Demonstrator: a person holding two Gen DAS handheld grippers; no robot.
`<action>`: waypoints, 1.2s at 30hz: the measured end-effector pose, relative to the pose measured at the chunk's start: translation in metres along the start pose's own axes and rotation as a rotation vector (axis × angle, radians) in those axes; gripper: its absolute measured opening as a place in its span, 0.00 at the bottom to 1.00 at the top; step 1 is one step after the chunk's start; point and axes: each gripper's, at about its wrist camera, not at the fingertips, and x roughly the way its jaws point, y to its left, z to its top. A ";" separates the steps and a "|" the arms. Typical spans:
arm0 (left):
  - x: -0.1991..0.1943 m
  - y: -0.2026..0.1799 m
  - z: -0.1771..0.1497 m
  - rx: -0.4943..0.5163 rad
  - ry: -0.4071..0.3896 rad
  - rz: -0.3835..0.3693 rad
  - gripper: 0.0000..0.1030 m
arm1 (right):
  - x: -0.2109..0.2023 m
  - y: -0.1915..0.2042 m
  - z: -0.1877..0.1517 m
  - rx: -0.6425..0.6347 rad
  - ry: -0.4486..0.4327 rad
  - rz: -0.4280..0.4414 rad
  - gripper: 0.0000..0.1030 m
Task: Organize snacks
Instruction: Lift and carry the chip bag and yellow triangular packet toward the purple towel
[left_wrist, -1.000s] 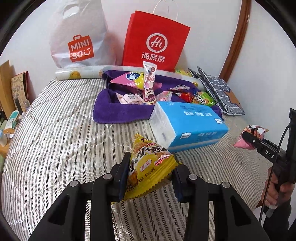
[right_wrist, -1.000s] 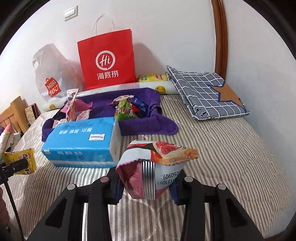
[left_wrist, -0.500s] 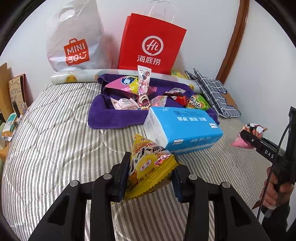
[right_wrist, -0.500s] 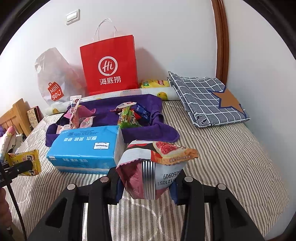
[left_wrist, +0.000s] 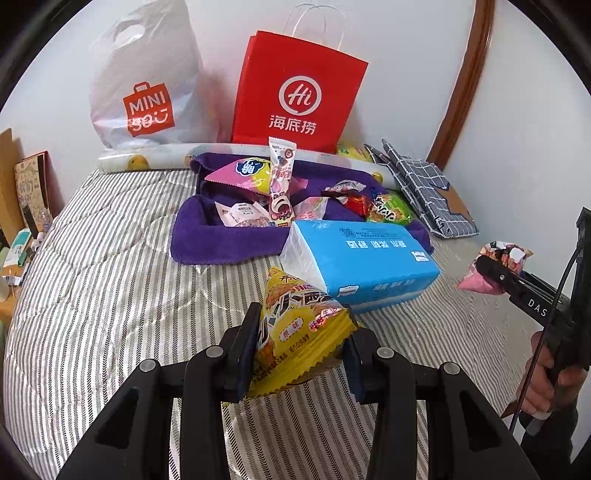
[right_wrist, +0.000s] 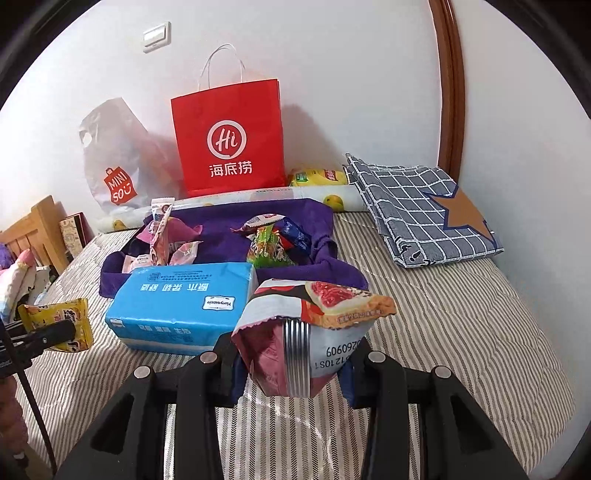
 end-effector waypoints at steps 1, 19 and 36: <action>0.000 0.000 0.000 0.000 -0.001 -0.001 0.39 | 0.000 0.001 0.000 -0.001 -0.002 0.000 0.36; 0.000 -0.004 0.005 -0.001 -0.009 -0.016 0.39 | -0.004 0.010 0.005 -0.024 -0.018 0.017 0.36; -0.002 -0.006 0.009 -0.005 -0.019 -0.027 0.39 | -0.005 0.018 0.012 -0.035 -0.036 0.030 0.36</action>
